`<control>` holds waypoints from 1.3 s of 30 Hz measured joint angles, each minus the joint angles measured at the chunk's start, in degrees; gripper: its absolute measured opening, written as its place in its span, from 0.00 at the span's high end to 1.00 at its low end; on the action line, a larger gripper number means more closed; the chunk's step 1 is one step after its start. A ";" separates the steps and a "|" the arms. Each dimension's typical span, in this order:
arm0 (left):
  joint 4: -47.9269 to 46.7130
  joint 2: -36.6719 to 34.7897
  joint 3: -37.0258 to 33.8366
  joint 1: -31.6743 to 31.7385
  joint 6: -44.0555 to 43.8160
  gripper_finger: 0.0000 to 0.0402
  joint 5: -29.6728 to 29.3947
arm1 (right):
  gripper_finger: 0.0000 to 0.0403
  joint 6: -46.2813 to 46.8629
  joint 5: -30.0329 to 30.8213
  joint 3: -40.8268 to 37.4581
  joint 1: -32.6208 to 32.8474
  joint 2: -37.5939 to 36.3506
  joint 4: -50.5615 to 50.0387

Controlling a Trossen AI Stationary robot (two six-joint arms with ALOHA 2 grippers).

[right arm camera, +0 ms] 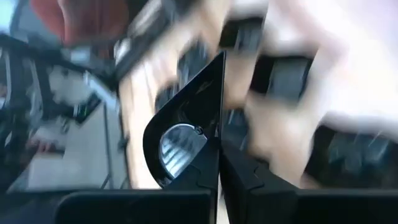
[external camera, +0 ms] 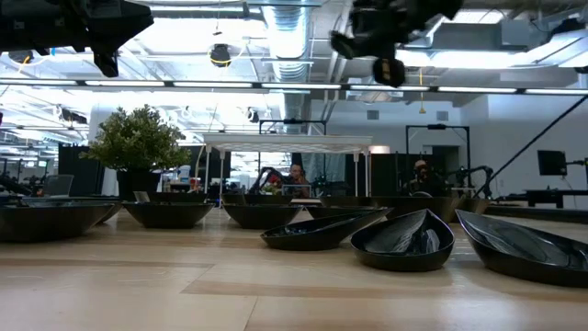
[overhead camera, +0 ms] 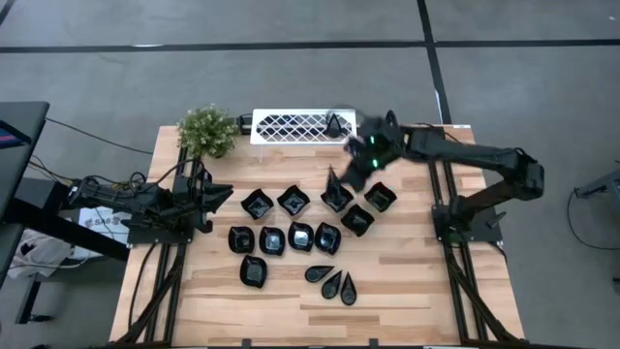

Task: Pick & Place Mini shaped plates
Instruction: Stack the drop-shaped plate on top of the drop-shaped plate on the shelf

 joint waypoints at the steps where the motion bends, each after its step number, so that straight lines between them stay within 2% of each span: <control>1: 0.00 0.00 0.01 0.00 0.00 0.83 0.00 | 1.00 -1.39 -0.48 2.21 -1.65 1.11 -0.26; 4: 0.00 0.00 0.00 0.00 0.00 0.83 0.00 | 1.00 -3.12 -1.12 10.24 -6.12 5.47 -2.10; 8: 0.00 0.00 0.01 -0.01 0.00 0.83 0.00 | 1.00 -5.04 -0.82 22.98 -12.30 12.68 -13.31; 12: 0.00 0.00 0.01 0.00 0.00 0.83 -0.02 | 1.00 -8.57 4.65 36.60 -17.01 20.83 -28.17; 15: 0.00 0.00 0.00 0.00 0.00 0.83 0.00 | 1.00 -10.38 8.97 45.71 -19.32 27.02 -35.86; 21: 0.00 0.00 0.00 0.00 0.00 0.83 -0.81 | 1.00 -10.16 9.51 58.31 -22.08 37.61 -44.30; 28: 0.00 0.00 0.00 0.00 0.00 0.83 -1.53 | 0.99 -10.40 9.71 61.80 -23.50 44.02 -49.93; 39: 0.00 0.00 0.02 0.00 0.00 0.83 -1.53 | 0.98 -10.42 11.32 61.80 -24.54 45.12 -50.52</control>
